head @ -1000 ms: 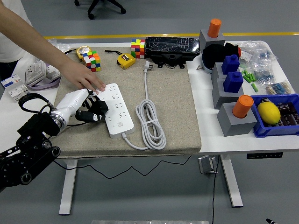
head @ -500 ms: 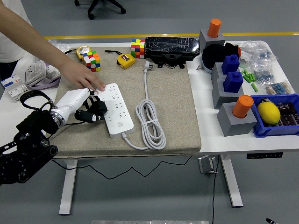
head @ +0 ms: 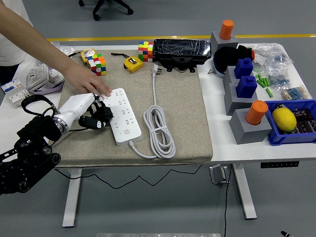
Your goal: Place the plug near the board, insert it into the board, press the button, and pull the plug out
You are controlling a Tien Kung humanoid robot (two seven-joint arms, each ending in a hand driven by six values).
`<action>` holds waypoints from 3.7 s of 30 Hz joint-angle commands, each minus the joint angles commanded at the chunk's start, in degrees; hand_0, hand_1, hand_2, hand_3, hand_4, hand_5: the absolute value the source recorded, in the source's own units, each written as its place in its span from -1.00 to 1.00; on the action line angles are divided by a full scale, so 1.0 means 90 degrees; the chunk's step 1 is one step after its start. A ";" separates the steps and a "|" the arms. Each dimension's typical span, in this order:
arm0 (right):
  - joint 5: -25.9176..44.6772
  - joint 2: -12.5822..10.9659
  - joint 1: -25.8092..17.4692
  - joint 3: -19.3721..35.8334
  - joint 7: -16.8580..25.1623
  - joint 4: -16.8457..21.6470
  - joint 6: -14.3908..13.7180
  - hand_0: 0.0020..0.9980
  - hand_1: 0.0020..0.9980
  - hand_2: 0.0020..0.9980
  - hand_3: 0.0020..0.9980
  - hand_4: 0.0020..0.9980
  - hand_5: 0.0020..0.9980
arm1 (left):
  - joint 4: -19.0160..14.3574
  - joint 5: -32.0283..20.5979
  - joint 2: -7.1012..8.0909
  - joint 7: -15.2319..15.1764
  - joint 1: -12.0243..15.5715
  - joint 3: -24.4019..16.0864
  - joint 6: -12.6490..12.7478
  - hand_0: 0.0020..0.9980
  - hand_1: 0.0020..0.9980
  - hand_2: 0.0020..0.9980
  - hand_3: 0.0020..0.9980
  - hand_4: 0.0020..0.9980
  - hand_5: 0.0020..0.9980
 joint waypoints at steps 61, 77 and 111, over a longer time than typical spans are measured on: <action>-0.0031 -0.0001 0.0014 -0.0042 0.0000 0.0010 0.0002 0.31 0.31 0.32 0.15 0.99 0.12 | -0.1833 -0.0271 0.0201 0.0041 0.1818 -0.0667 0.1141 0.54 0.56 0.51 0.48 0.72 0.11; -0.0032 -0.0015 0.0015 -0.0058 0.0006 0.0014 -0.0001 0.31 0.31 0.32 0.14 0.99 0.12 | -0.1728 -0.0296 0.0077 0.0092 0.1430 -0.0441 0.1059 0.53 0.56 0.50 0.48 0.70 0.12; -0.0060 0.0026 -0.0009 0.0050 0.0017 0.0021 -0.0009 0.31 0.31 0.32 0.15 0.99 0.11 | -0.1720 -0.0105 0.0154 0.0032 0.1460 -0.0368 0.1198 0.52 0.53 0.47 0.46 0.71 0.13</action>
